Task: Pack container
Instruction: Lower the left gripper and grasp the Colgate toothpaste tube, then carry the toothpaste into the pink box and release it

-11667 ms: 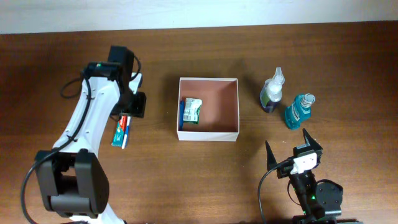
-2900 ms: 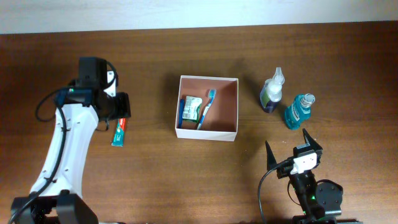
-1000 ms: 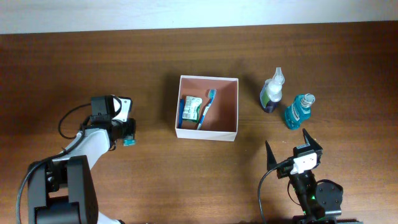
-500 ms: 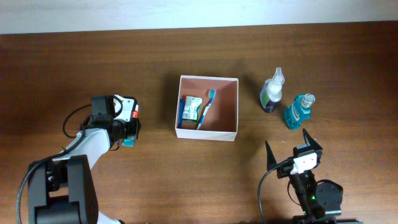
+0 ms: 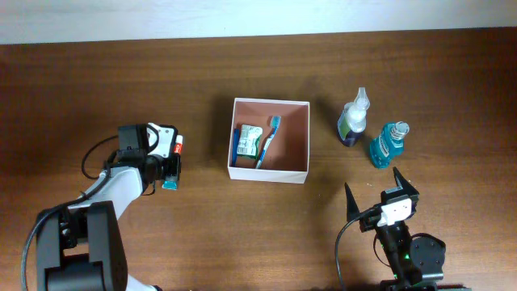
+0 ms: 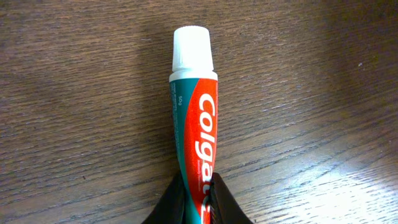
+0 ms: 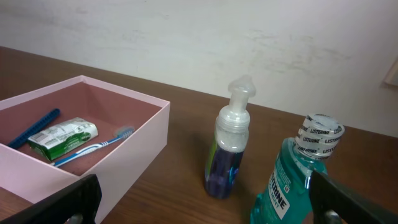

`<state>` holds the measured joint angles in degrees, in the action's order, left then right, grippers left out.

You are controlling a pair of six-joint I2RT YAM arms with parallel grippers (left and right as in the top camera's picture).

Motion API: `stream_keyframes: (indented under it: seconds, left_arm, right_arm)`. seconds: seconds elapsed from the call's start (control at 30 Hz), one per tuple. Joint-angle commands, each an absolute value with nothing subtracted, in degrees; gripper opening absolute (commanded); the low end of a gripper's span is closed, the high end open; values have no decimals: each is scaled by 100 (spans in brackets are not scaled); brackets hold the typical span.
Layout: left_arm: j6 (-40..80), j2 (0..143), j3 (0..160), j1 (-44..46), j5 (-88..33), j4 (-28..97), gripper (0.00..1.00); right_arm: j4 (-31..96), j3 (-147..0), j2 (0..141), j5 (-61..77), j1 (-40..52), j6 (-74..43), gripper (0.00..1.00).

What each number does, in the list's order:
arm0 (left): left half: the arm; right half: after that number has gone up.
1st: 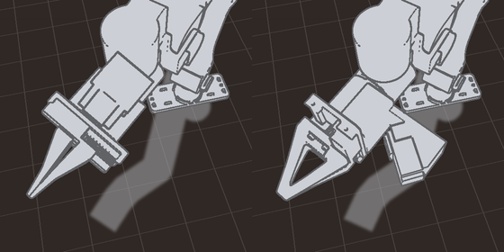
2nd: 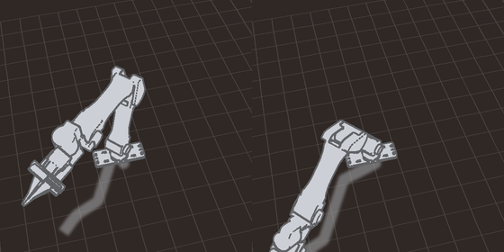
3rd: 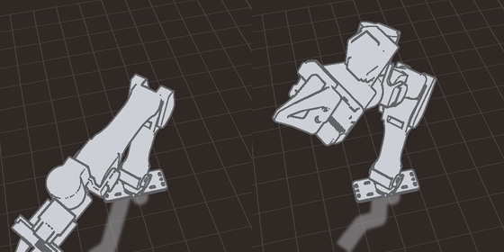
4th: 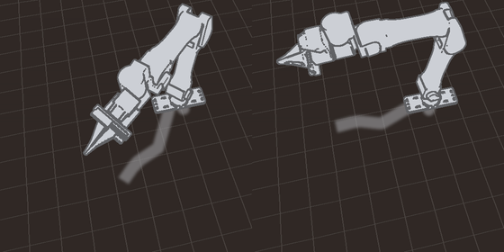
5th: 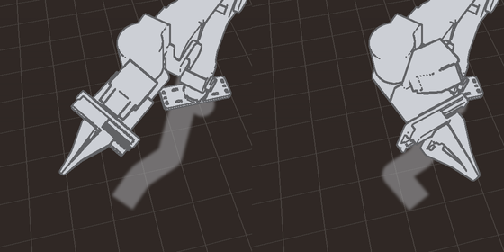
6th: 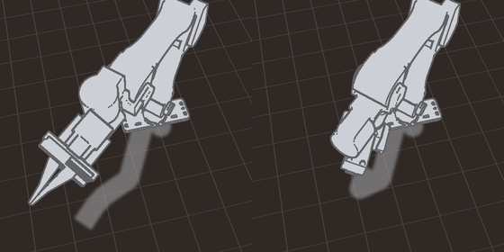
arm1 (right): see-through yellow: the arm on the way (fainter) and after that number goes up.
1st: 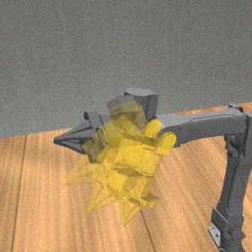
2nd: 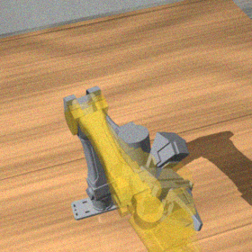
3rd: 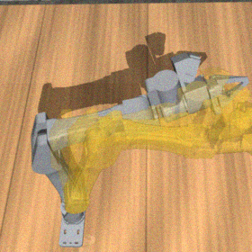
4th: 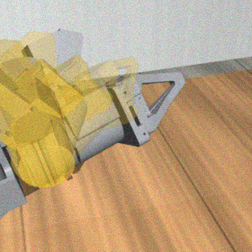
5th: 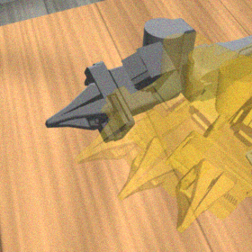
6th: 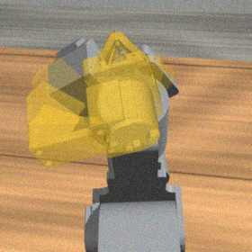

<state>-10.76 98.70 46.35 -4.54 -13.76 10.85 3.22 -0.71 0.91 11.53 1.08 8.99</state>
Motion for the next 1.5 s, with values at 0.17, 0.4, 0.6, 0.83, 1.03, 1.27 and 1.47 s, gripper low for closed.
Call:
stream_keyframes:
  seconds: [0.17,0.4,0.6,0.83,1.03,1.27,1.47]
  left_arm:
    - [-64,9338,4908,-410,-1573,1538,1]
    - [259,8243,5623,132,-974,2502,1]
    - [580,7474,6228,1066,-611,2867,1]
    - [1678,7494,6458,2137,-255,2705,1]
    - [1734,8112,6458,2696,-16,2515,1]
    - [1734,8805,6458,2947,-5,2071,1]
    - [1737,9192,6458,2947,36,1710,1]
  right_arm:
    - [329,-32,51,1140,62,878,98]
    - [327,-32,51,1140,62,878,98]
    - [329,-32,51,1140,62,878,98]
    - [327,-32,51,1140,62,878,98]
    - [329,-32,51,1140,62,878,98]
    - [327,-32,51,1140,62,878,98]
    - [327,-32,51,1140,62,878,98]
